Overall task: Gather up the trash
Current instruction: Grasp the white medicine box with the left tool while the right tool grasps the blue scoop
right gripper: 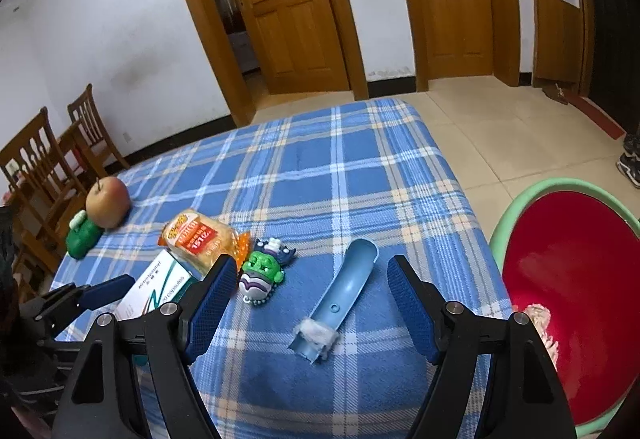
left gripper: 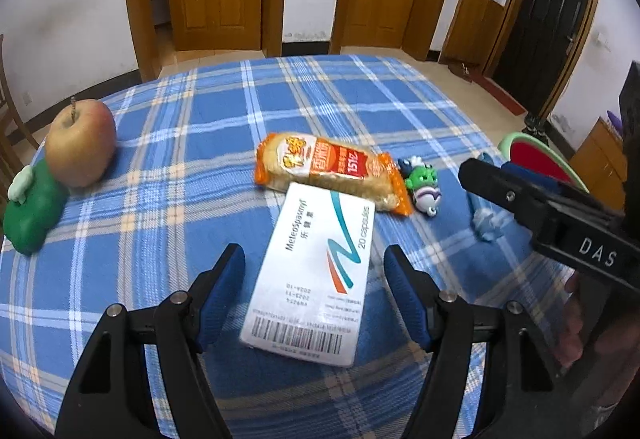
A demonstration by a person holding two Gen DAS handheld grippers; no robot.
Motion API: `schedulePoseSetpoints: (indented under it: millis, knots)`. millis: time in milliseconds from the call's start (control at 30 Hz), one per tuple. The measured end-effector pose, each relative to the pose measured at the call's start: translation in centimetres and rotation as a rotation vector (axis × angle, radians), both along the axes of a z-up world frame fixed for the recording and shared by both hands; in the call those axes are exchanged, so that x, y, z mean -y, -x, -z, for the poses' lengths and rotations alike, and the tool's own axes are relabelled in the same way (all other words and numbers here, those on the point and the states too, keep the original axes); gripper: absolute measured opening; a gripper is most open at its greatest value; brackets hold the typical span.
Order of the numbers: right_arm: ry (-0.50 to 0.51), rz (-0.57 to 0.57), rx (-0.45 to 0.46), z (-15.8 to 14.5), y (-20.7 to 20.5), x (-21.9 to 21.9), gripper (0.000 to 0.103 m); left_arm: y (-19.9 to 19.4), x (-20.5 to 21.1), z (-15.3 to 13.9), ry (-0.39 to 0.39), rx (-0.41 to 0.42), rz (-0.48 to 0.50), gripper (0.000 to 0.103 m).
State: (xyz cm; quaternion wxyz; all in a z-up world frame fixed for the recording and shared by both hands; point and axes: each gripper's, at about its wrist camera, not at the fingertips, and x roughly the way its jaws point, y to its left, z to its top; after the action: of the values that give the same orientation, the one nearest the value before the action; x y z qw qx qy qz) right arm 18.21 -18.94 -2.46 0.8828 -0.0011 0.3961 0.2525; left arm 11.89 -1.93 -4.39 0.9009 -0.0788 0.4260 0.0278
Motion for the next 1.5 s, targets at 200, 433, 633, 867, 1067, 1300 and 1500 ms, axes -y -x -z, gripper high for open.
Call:
schedulePoseSetpoints:
  millis: [200,433,633,867,1067,1300,1500]
  knots:
    - [0.015,-0.009,-0.010,0.1,0.0,-0.3,0.078,0.2,0.0,0.1,0.001,0.006,0.000,0.071]
    - [0.063,-0.010,-0.046,0.8,-0.4,-1.0,0.078,0.1,-0.2,0.2,0.005,-0.004,-0.010,0.070]
    - [0.099,-0.027,-0.031,0.9,-0.1,-1.6,0.078,0.8,-0.7,-0.7,0.060,0.063,-0.001,0.054]
    - [0.106,-0.029,-0.043,1.2,-0.2,-1.8,0.078,1.2,-1.3,-1.5,0.082,0.105,-0.016,0.055]
    - [0.122,-0.028,-0.063,1.5,-0.3,-2.0,0.078,1.1,-1.5,-1.3,0.092,0.087,-0.031,0.055]
    - [0.142,-0.029,-0.060,1.7,-0.2,-2.3,0.078,1.0,-1.5,-0.9,0.090,0.076,-0.033,0.055]
    - [0.179,-0.033,-0.050,1.7,0.1,-2.6,0.078,0.9,-1.6,-0.7,0.091,0.067,-0.040,0.055]
